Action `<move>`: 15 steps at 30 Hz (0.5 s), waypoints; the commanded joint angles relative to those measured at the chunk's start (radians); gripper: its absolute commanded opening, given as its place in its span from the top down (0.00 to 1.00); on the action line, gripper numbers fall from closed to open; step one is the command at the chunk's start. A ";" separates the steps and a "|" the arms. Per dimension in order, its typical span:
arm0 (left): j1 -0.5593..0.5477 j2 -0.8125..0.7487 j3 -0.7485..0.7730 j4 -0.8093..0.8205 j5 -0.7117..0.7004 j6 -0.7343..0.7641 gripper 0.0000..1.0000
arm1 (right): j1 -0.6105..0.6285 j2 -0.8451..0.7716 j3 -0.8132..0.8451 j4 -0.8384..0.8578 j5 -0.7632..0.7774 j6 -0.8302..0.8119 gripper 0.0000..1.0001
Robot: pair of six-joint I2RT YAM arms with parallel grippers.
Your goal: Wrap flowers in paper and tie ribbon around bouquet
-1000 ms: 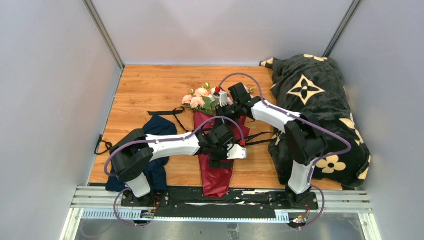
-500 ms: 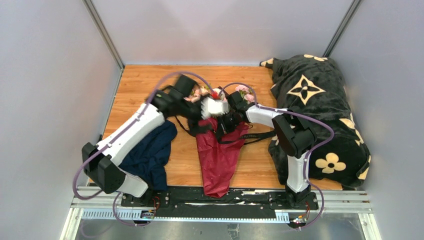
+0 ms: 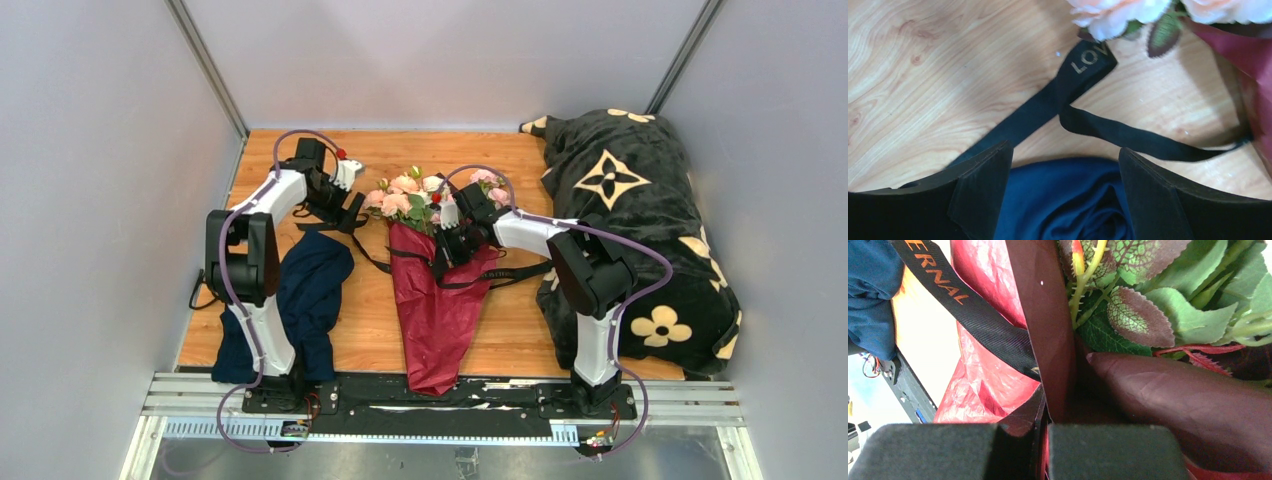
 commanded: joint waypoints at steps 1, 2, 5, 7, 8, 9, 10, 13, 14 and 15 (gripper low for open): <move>-0.008 0.048 0.063 0.096 -0.100 -0.072 0.15 | 0.014 -0.020 -0.023 -0.033 0.042 -0.007 1.00; -0.008 0.070 0.082 0.098 -0.092 -0.082 0.16 | 0.016 -0.020 -0.023 -0.032 0.042 -0.007 1.00; -0.013 0.103 0.102 0.103 -0.082 -0.092 0.21 | 0.016 -0.021 -0.029 -0.033 0.045 -0.007 1.00; -0.025 0.124 0.108 0.101 -0.077 -0.088 0.29 | 0.017 -0.023 -0.031 -0.031 0.047 -0.007 1.00; -0.033 0.131 0.106 0.101 -0.080 -0.082 0.34 | 0.016 -0.024 -0.033 -0.031 0.047 -0.008 1.00; -0.043 0.136 0.101 0.101 -0.082 -0.073 0.39 | 0.016 -0.024 -0.034 -0.031 0.047 -0.007 1.00; -0.053 0.140 0.098 0.099 -0.078 -0.062 0.43 | 0.016 -0.025 -0.034 -0.031 0.048 -0.008 1.00; -0.079 0.143 0.082 0.082 -0.046 -0.036 0.50 | 0.017 -0.029 -0.038 -0.030 0.052 -0.006 1.00; -0.086 0.144 0.078 0.080 -0.050 -0.032 0.55 | 0.017 -0.031 -0.040 -0.027 0.052 -0.004 1.00; -0.090 0.143 0.075 0.078 -0.056 -0.028 0.62 | 0.017 -0.031 -0.044 -0.025 0.051 -0.002 1.00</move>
